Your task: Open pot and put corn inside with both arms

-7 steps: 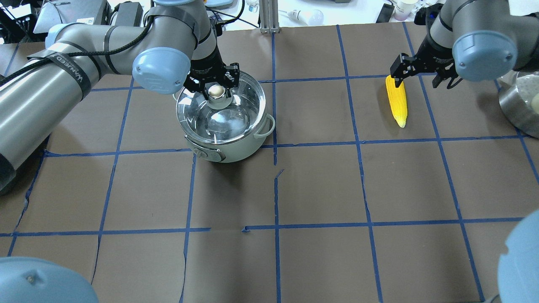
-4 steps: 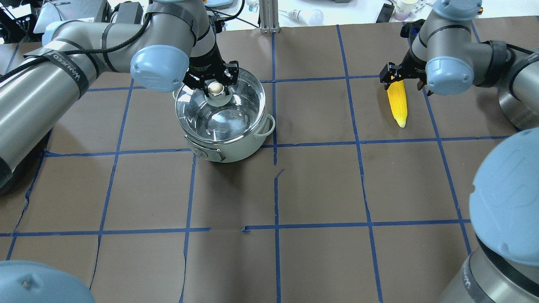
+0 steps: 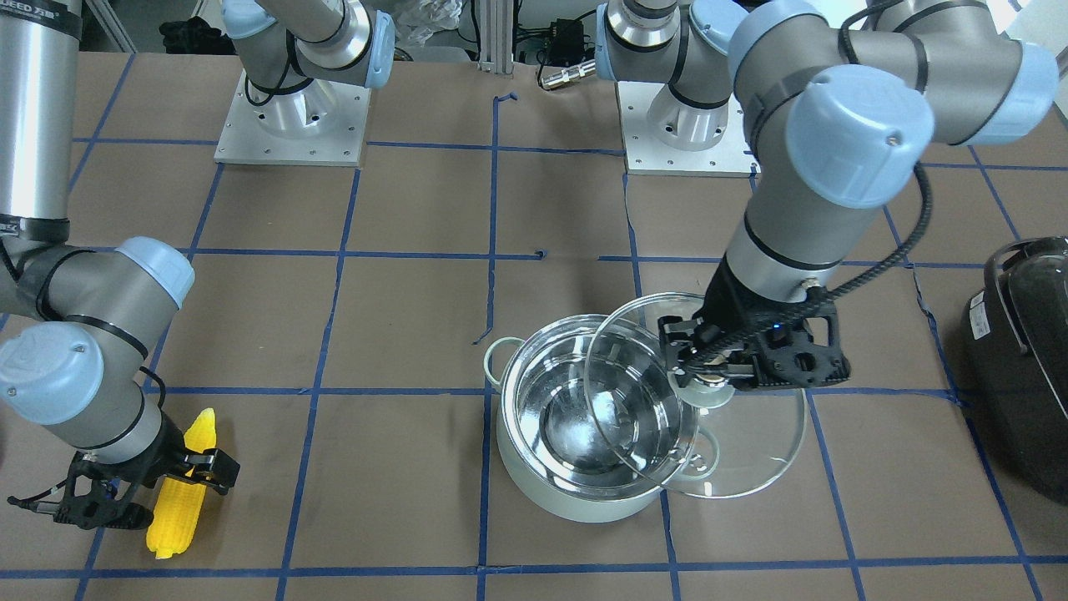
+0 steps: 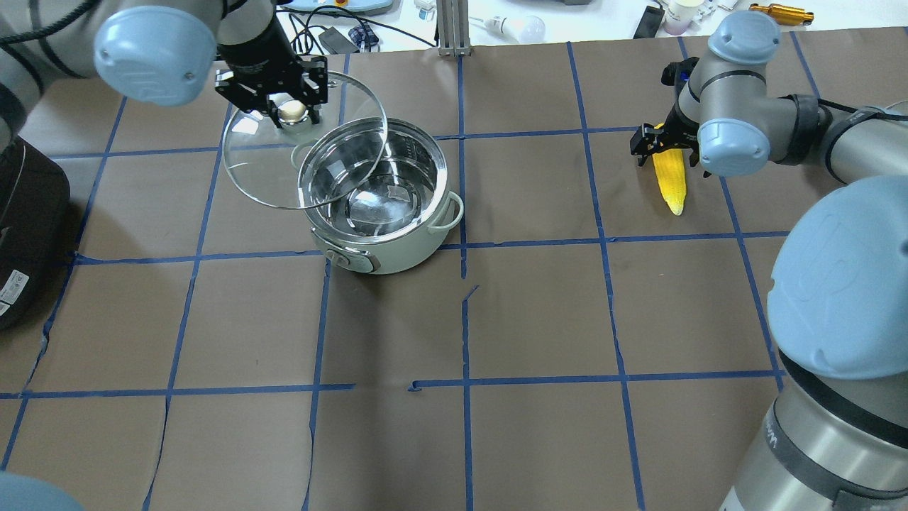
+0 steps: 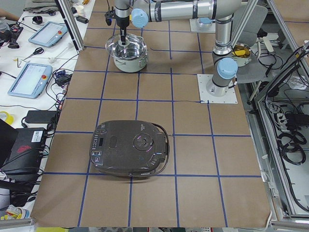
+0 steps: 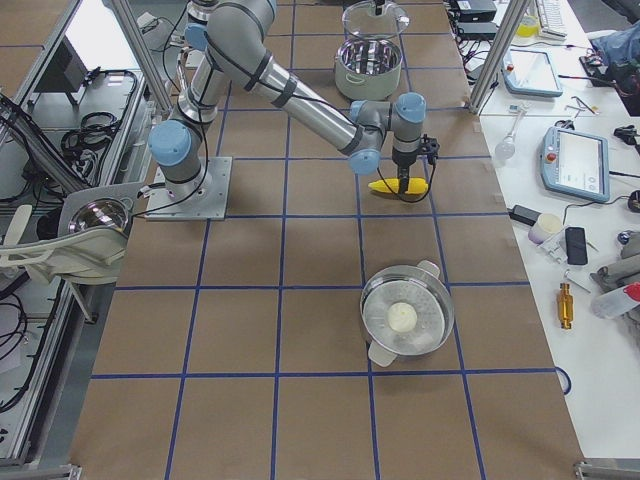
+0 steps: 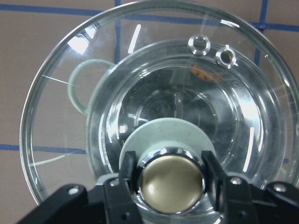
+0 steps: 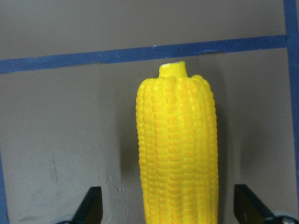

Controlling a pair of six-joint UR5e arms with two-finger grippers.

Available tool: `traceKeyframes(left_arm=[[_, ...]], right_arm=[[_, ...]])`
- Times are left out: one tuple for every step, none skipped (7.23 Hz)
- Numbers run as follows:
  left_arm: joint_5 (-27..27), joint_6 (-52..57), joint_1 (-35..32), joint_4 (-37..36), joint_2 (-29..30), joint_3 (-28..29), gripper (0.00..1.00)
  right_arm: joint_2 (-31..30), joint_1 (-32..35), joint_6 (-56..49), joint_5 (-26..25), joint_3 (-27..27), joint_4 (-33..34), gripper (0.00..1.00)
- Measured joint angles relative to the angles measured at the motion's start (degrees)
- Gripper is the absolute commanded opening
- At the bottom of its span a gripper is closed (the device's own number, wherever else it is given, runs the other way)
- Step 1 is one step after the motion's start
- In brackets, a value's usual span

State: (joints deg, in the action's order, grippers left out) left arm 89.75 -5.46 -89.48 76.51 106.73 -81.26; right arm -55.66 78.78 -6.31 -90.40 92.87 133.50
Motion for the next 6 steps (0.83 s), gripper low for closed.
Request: traceKeyframes(left_arm=[[-0.11, 3.11, 3.92, 0.20, -0.07, -0.32, 0.05], [-0.38, 7.26, 8.13, 0.02, 0.37, -0.83, 0.05], [-0.52, 11.32, 12.03, -0.56, 1.07, -2.04, 0.05], [-0.62, 14.48, 15.25, -2.89, 1.97, -4.43, 0.05], [-0.61, 17.22, 17.81, -6.94, 3.07, -7.48, 0.05], [-0.60, 20.25, 20.19, -10.76, 4.15, -10.51, 0.04]], right_arm=[[0.44, -0.01, 0.00, -0.28, 0.12, -0.04, 0.00], [0.48, -0.02, -0.04, -0.59, -0.03, -0.28, 0.00], [0.37, -0.02, -0.03, -0.79, -0.30, -0.43, 0.00], [-0.13, -0.02, -0.02, -0.81, -0.61, -0.51, 0.00], [-1.45, 0.19, 0.00, -0.56, -0.94, -0.86, 0.00], [-3.61, 1.49, 0.33, -0.01, -2.04, -2.53, 0.00]])
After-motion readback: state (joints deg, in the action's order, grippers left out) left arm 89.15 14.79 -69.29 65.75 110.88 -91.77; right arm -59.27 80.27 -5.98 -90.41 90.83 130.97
